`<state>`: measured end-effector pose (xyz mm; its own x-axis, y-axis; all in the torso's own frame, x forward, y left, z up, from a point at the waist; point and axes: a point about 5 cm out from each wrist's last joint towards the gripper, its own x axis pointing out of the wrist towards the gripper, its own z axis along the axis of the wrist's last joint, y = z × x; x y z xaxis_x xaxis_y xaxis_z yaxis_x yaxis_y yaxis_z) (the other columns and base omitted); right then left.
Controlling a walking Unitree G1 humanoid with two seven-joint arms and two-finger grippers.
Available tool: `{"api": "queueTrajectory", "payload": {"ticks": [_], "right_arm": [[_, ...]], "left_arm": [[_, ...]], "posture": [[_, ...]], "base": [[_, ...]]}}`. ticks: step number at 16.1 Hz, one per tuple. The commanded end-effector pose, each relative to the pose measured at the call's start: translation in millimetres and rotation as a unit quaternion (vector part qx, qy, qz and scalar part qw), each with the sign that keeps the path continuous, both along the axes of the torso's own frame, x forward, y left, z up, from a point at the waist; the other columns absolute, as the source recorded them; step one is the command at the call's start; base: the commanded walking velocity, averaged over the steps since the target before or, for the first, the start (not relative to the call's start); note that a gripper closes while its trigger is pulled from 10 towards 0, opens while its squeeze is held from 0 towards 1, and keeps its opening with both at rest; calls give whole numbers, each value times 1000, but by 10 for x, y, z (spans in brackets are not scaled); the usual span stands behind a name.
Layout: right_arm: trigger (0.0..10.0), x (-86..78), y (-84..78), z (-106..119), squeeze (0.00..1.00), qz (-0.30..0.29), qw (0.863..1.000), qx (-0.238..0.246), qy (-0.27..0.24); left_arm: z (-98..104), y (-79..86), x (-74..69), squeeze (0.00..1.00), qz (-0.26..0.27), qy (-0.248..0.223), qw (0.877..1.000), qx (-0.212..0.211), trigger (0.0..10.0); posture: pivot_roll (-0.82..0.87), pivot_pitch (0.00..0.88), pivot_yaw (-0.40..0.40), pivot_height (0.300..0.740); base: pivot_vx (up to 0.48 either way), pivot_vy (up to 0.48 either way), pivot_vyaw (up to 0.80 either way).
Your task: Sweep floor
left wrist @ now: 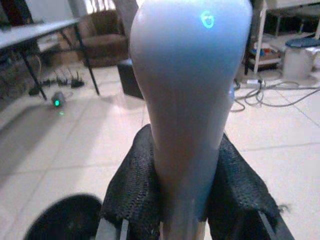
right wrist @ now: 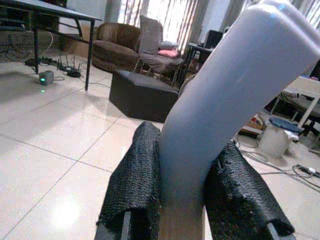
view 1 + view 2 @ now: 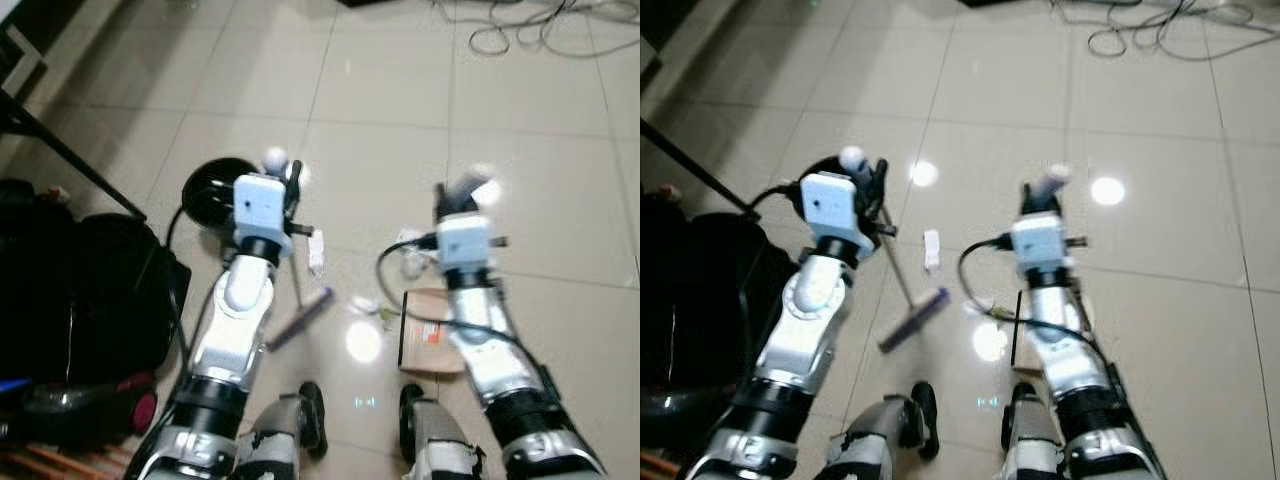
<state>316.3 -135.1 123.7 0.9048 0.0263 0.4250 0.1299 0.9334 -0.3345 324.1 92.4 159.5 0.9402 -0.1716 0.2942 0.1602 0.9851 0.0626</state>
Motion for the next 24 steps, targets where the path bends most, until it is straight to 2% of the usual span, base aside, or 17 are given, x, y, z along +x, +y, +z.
{"api": "queueTrajectory", "payload": {"ticks": [1, 4, 8, 10, 11, 13, 14, 18, 21, 24], "right_arm": [[10000, -31, 93, -97, 0, 11, 1000, -7, 15], [10000, -36, 166, -108, 0, 18, 1000, 19, 12], [10000, -32, 213, -81, 0, 22, 999, 37, 8], [10000, -45, 318, -79, 0, 44, 998, 38, 10], [10000, -71, 451, -90, 0, 67, 997, 41, 16], [10000, -103, 558, -87, 0, 78, 995, 55, 21], [10000, -108, 565, -84, 0, 76, 995, 62, 22], [10000, -110, 500, -88, 0, 64, 993, 94, 34], [10000, -53, 371, -70, 0, 44, 993, 104, 37], [10000, -13, 266, -70, 0, 32, 993, 104, 42]], "left_arm": [[9, -8, 3, 0, 7, -10, 1000, 1, 10000], [-31, -137, 11, 0, -3, -1, 1000, -17, 10000], [33, -243, 60, 0, -2, -2, 999, -53, 10000], [78, -270, 97, 0, 5, -4, 998, -64, 10000], [110, -318, 129, 0, 9, -1, 996, -84, 10000], [132, -385, 139, 0, 13, 7, 994, -112, 10000], [134, -396, 138, 0, 15, 9, 993, -120, 10000], [192, -368, 200, 0, 35, 33, 978, -201, 10000], [399, -317, 241, 0, 22, 28, 965, -260, 10000], [603, -214, 235, 0, -18, 10, 963, -267, 10000]], "posture": [[118, 375, 145, 740], [111, 380, 145, 740], [101, 380, 145, 740], [85, 377, 142, 740], [67, 377, 134, 740], [53, 376, 127, 740], [51, 376, 126, 740], [39, 365, 116, 740], [36, 341, 115, 740], [41, 322, 118, 740]], "base": [[0, 0, 0], [0, 0, 0], [0, 0, 0], [0, 0, 0], [0, 0, 0], [0, 0, 0], [0, 0, 0], [0, 0, 0], [0, 0, 0], [0, 0, 0]]}}
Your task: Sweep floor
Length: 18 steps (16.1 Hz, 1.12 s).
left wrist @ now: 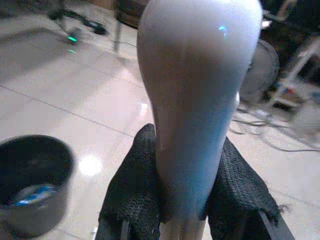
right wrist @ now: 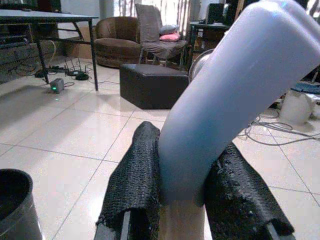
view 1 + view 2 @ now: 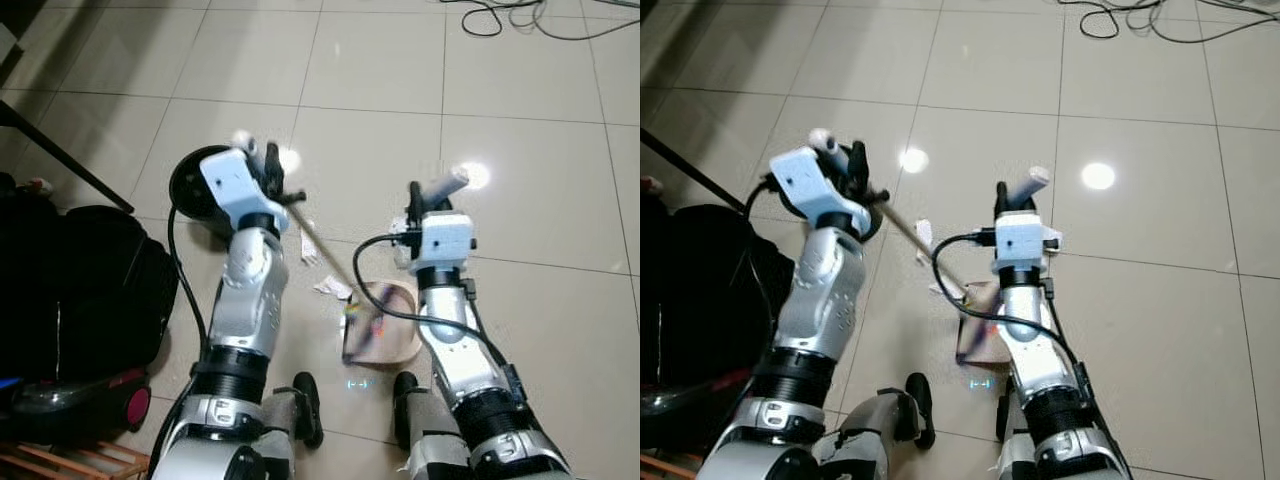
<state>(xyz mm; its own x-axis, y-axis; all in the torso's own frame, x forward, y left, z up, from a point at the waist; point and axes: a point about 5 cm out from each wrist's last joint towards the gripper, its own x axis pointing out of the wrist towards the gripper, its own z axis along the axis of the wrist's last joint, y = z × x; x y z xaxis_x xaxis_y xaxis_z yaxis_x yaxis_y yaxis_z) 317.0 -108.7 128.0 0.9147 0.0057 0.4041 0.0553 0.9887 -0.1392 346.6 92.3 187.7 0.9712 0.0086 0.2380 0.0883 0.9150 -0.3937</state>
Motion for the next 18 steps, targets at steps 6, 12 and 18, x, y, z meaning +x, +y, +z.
{"api": "queueTrajectory", "payload": {"ticks": [6, 12, 18], "right_arm": [[10000, -14, -146, -120, 0, -14, 999, -5, 31], [10000, -125, -232, -193, 0, -26, 999, -9, 35], [10000, -107, -83, -135, 0, -18, 999, -9, 30]], "left_arm": [[752, 191, 37, 0, -74, -132, 986, 63, 10000], [740, 491, 128, 0, -44, -175, 959, 219, 10000], [48, 240, 138, 0, -49, -134, 956, 256, 10000]], "posture": [[40, 284, 119, 740], [25, 296, 130, 740], [-13, 362, 123, 740]], "base": [[0, 0, 0], [0, 0, 0], [0, 0, 0]]}}
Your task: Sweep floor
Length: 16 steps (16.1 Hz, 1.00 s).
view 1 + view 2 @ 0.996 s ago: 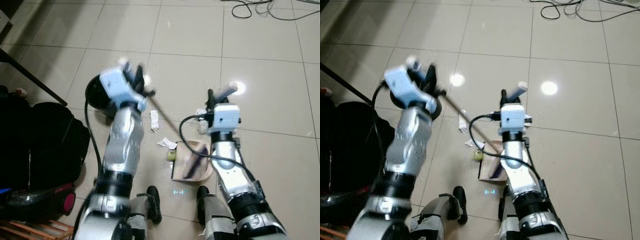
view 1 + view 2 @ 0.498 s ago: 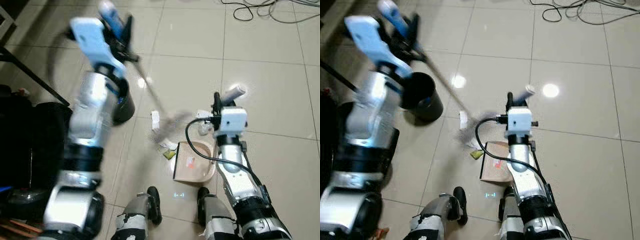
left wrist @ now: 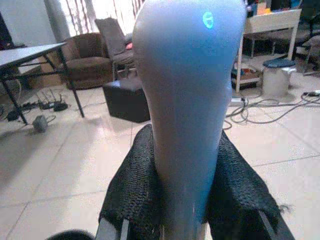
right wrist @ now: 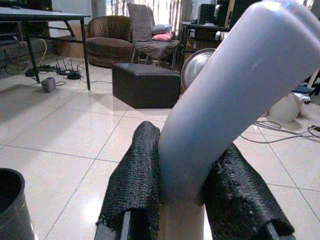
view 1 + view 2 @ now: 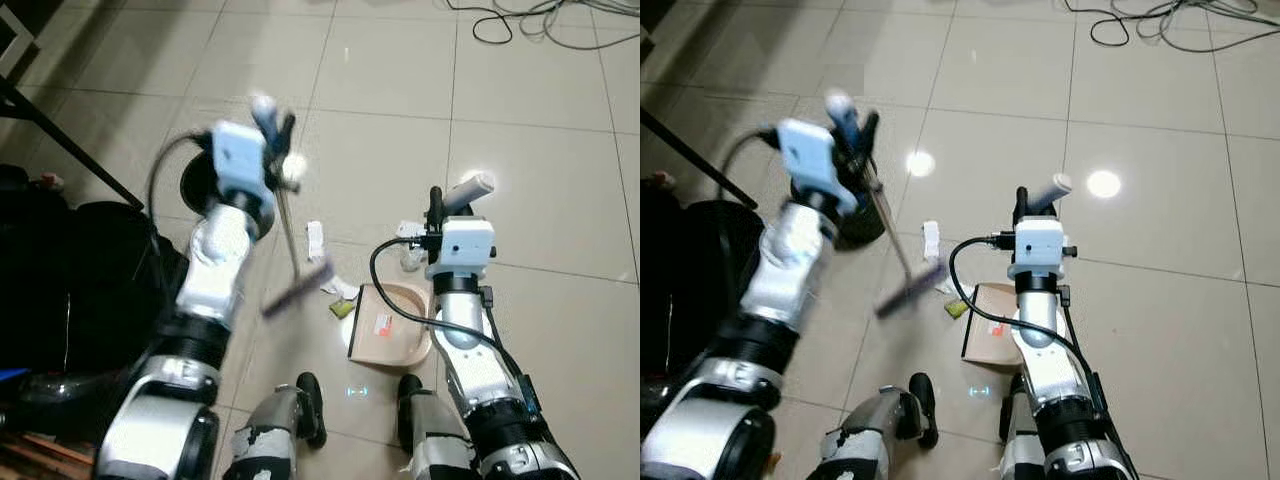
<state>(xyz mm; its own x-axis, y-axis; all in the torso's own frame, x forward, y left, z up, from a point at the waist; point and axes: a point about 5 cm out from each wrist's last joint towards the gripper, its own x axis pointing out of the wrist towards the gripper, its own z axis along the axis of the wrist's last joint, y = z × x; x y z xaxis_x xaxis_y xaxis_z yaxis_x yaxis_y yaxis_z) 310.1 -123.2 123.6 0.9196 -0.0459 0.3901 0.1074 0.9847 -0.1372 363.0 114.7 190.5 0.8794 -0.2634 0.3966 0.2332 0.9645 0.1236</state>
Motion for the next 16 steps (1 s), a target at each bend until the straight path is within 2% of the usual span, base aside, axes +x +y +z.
{"api": "queueTrajectory", "payload": {"ticks": [1, 2, 3, 5, 8, 10, 11, 13, 14, 16], "right_arm": [[10000, -38, 74, -80, 0, 10, 1000, -10, 23], [10000, -50, 82, -75, 0, 10, 1000, -9, 23], [10000, -53, 85, -75, 0, 10, 1000, -9, 23], [10000, -67, 93, -88, 0, 12, 1000, -10, 27], [10000, -87, 74, -114, 0, 9, 999, -10, 35], [10000, -88, 58, -116, 0, 5, 999, -9, 37], [10000, -81, 42, -117, 0, 3, 999, -8, 39], [10000, -70, 32, -116, 0, 2, 999, -8, 40], [10000, -59, 37, -117, 0, 3, 999, -9, 42], [10000, -50, 43, -121, 0, 4, 999, -10, 43]], "left_arm": [[-96, -37, -38, 0, 4, -13, 1000, 19, 10000], [-235, -99, -56, 0, 2, 1, 1000, 23, 10000], [-270, -115, -60, 0, 3, 7, 1000, 20, 10000], [-366, -239, -78, 0, -7, 30, 999, -14, 10000], [-410, -358, -73, 0, -5, 65, 992, -107, 10000], [-402, -397, -70, 0, -9, 75, 987, -138, 10000], [-343, -419, -58, 0, -14, 74, 982, -173, 10000], [-232, -408, -35, 0, -16, 66, 974, -215, 10000], [-58, -374, -18, 0, -26, 45, 969, -241, 10000], [70, -342, -27, 0, -41, 27, 969, -244, 10000]], "posture": [[-19, 368, 122, 740], [-24, 371, 123, 740], [-25, 373, 122, 740], [-29, 380, 120, 740], [-34, 377, 118, 740], [-31, 371, 119, 740], [-28, 366, 117, 740], [-26, 362, 114, 740], [-22, 343, 113, 740], [-19, 332, 110, 740]], "base": [[0, 0, 0], [0, 0, 0], [0, 0, 0], [0, 0, 0], [0, 0, 0], [0, 0, 0], [0, 0, 0], [0, 0, 0], [0, 0, 0], [0, 0, 0]]}}
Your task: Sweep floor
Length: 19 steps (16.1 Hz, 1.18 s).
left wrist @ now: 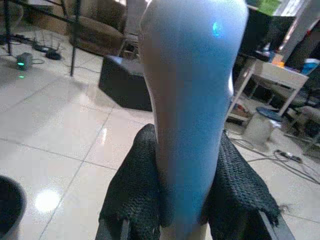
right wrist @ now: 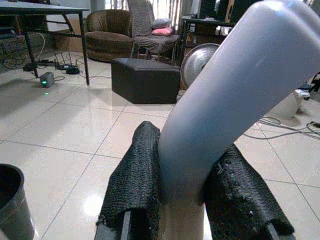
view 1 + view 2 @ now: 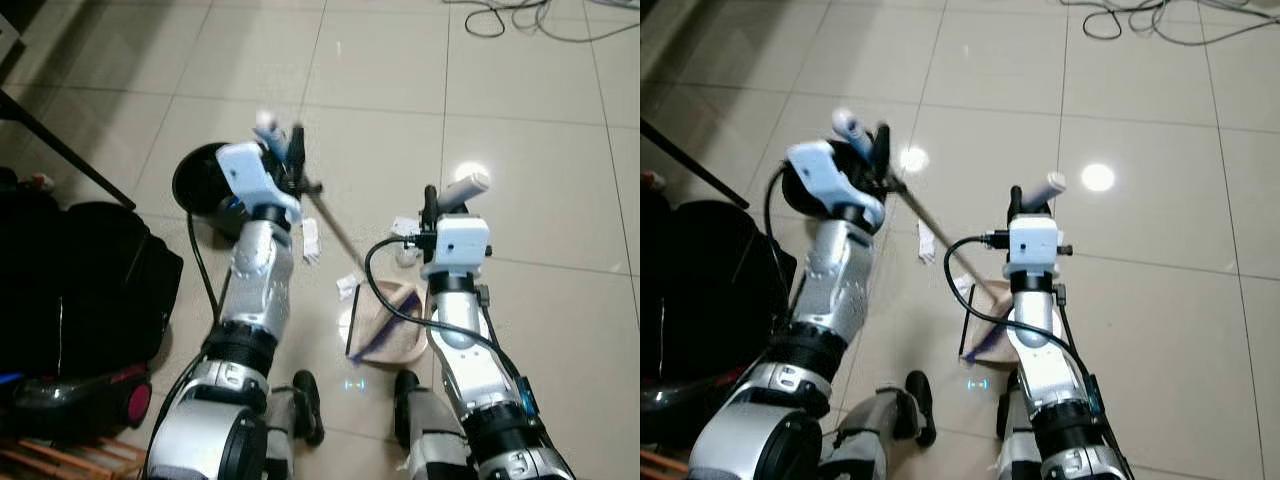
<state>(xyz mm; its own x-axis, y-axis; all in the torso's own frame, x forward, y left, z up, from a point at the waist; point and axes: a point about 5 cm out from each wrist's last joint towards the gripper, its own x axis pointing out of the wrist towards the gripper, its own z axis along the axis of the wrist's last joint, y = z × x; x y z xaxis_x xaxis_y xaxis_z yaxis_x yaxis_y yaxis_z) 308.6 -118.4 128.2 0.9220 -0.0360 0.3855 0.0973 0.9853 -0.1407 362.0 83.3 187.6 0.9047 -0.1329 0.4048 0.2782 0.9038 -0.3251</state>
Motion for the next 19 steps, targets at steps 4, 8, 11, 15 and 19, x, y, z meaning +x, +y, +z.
{"api": "queueTrajectory", "payload": {"ticks": [4, 8, 11, 15, 19], "right_arm": [[10000, 7, -32, -158, 0, -2, 999, -10, 41], [10000, 17, -144, -193, 0, -10, 999, -4, 45], [10000, -22, -222, -164, 0, -22, 999, 13, 34], [10000, -101, -344, -47, 0, -29, 997, 70, 9], [10000, -275, -487, 300, 0, -30, 993, 110, -27]], "left_arm": [[348, 191, -97, 0, -21, -86, 995, 46, 10000], [823, 663, -113, 0, 12, -154, 981, 115, 10000], [826, 814, -141, 0, 19, -151, 978, 144, 10000], [561, 1012, -217, 0, 36, -111, 967, 226, 10000], [258, 1238, -344, 0, 60, -32, 964, 255, 10000]], "posture": [[-9, 281, 103, 740], [5, 212, 97, 740], [-4, 159, 97, 740], [-21, 103, 104, 740], [-29, 75, 107, 740]], "base": [[0, 0, 0], [0, 0, 0], [0, 0, 0], [0, 0, 0], [0, 0, 0]]}}
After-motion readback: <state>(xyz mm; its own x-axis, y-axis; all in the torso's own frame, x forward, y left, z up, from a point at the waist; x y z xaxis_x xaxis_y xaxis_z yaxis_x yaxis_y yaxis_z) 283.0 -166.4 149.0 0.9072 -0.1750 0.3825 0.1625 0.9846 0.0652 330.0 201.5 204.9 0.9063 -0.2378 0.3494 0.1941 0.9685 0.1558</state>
